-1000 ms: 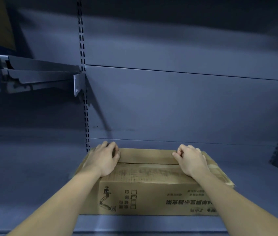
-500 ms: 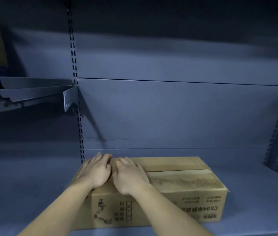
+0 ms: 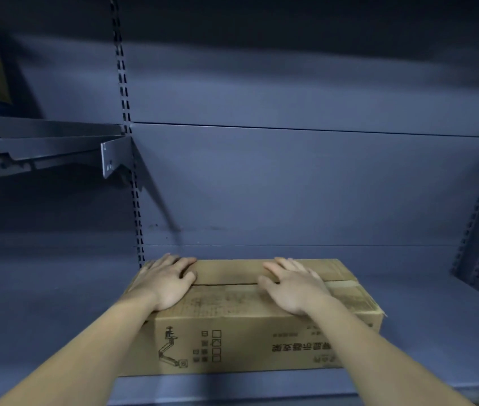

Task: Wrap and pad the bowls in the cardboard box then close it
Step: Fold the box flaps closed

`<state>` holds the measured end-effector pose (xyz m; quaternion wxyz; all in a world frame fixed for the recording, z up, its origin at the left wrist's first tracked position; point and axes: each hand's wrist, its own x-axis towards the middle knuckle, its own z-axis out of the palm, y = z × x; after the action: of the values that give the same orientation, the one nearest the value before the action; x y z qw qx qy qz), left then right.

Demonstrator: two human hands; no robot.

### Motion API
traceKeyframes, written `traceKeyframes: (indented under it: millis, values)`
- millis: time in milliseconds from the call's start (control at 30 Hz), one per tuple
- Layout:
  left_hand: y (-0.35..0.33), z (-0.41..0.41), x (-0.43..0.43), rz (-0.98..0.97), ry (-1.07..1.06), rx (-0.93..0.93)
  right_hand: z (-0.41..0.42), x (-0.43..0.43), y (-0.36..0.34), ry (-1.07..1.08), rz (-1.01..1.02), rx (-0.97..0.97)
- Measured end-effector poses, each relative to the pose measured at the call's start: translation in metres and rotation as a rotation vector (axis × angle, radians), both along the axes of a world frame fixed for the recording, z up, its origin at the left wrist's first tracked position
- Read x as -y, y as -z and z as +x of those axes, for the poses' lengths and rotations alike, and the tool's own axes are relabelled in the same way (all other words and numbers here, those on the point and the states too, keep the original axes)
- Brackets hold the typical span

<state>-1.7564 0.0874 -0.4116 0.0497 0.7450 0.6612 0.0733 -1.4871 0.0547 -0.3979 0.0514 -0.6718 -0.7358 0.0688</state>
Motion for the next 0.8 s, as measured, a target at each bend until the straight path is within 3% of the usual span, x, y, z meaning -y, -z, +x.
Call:
traceKeyframes:
  millis: [233,533,800]
  values:
    - [-0.01,0.003,0.012,0.025,-0.018,0.008,0.042,0.009,0.003,0.116,0.015,-0.054]
    - [-0.014,0.006,0.045,-0.141,-0.013,-0.039,0.037,0.01,0.001,0.119,0.007,-0.041]
    - [-0.006,0.011,0.045,-0.066,-0.057,-0.022,0.04,0.004,0.005,0.121,0.068,-0.046]
